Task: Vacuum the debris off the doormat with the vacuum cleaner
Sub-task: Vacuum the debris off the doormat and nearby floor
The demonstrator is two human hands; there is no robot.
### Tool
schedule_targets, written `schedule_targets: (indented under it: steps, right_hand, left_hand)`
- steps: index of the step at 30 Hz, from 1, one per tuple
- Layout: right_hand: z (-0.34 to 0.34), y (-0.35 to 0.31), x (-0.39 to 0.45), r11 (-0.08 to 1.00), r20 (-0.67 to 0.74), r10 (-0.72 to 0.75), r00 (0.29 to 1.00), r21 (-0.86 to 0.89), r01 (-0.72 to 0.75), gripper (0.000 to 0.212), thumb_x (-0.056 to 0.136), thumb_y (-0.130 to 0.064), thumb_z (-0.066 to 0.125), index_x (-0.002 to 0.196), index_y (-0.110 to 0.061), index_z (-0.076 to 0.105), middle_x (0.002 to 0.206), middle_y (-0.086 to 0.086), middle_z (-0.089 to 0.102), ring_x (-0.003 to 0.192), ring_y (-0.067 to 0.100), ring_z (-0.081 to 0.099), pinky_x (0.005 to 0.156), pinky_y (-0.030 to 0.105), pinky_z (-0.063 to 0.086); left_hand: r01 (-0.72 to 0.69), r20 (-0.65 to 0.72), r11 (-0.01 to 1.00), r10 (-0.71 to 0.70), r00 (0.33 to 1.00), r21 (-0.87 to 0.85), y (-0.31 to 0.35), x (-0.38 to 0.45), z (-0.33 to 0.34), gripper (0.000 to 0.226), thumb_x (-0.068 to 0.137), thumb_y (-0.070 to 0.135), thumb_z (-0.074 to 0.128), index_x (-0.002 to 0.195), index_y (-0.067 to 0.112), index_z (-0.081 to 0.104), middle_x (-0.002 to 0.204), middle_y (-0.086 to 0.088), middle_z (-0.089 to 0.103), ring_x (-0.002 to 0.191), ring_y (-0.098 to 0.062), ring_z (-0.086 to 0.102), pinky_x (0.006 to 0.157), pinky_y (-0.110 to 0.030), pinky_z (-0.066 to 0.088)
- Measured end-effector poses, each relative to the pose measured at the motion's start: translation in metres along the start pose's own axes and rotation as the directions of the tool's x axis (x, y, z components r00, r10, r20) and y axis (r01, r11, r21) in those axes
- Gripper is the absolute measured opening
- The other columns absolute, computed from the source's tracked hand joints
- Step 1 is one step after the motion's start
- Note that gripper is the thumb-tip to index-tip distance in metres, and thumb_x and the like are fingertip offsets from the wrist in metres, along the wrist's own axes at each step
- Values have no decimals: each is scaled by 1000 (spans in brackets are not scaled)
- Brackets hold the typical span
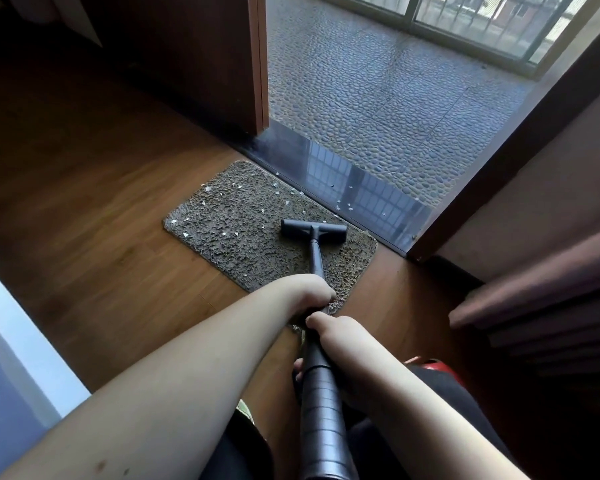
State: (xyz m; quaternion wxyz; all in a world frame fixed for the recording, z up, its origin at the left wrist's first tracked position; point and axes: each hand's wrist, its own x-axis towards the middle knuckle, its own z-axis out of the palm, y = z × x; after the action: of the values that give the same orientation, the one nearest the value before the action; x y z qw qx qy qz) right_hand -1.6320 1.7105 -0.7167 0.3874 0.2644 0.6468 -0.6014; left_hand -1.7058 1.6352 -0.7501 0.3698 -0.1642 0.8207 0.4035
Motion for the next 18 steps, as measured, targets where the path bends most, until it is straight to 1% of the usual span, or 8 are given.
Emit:
schedule_targets:
  steps: [2,4,6,10,12,14,16,18]
  right_hand:
    - [0,-3,4,1000,-8,-4,1000,5,4,14,93,-14,46,97,0,47,72,23,55,41,28,58,54,37,52]
    - [-3,-11,7,1000,-12,-14,1000,-6,14,13,94,-14,46,95,0,49,72,23,55,37,26,57,48,33,51]
    - [-5,-19,12,999,-17,-27,999,-18,27,13,96,-13,46,92,-2,50,69,21,55,37,24,56,46,30,51]
    - [-5,-24,29,998,-25,-62,998,26,63,20,98,-15,46,111,-1,50,78,19,54,37,21,57,44,29,49]
    - [-4,-23,34,996,-31,-77,997,44,79,22,98,-14,45,117,-3,48,81,16,53,37,20,57,43,28,49]
    - [-5,-23,36,995,-36,-86,996,48,88,24,98,-14,46,119,-2,48,85,16,54,37,20,58,42,27,48]
    - [-6,-23,35,995,-36,-87,996,42,89,27,98,-13,46,122,0,48,86,18,54,36,19,58,40,26,48]
    - [-7,-22,33,995,-36,-96,995,22,96,29,97,-13,46,122,2,48,89,21,54,35,20,58,40,26,47]
  left_hand:
    - [15,-16,1000,-15,1000,-5,1,6,0,15,102,19,46,92,9,51,79,-4,51,65,-18,50,48,-25,36]
    - [14,-40,1000,-15,999,-26,4,17,0,14,101,19,48,102,8,56,88,-7,56,74,-22,54,53,-28,38]
    - [26,-69,996,-32,997,-83,6,28,-2,21,99,20,50,112,5,60,98,-10,56,83,-25,54,60,-27,40]
    - [18,-92,973,-40,995,-228,9,51,-2,28,97,14,51,118,-3,59,98,-13,56,88,-26,55,72,-31,45]
    - [24,-67,946,-48,997,-324,9,55,-1,20,96,8,50,110,-5,56,86,-16,58,86,-29,59,76,-37,49]
    - [42,-63,935,-68,996,-352,10,55,0,6,96,6,50,96,1,52,74,-14,55,84,-30,59,75,-38,49]
    - [40,-67,931,-69,995,-364,10,54,-1,5,96,7,50,94,2,50,73,-12,54,84,-30,59,74,-37,48]
    - [32,-82,937,-64,995,-347,11,51,1,9,96,10,51,99,2,54,80,-14,58,85,-29,60,73,-34,48]
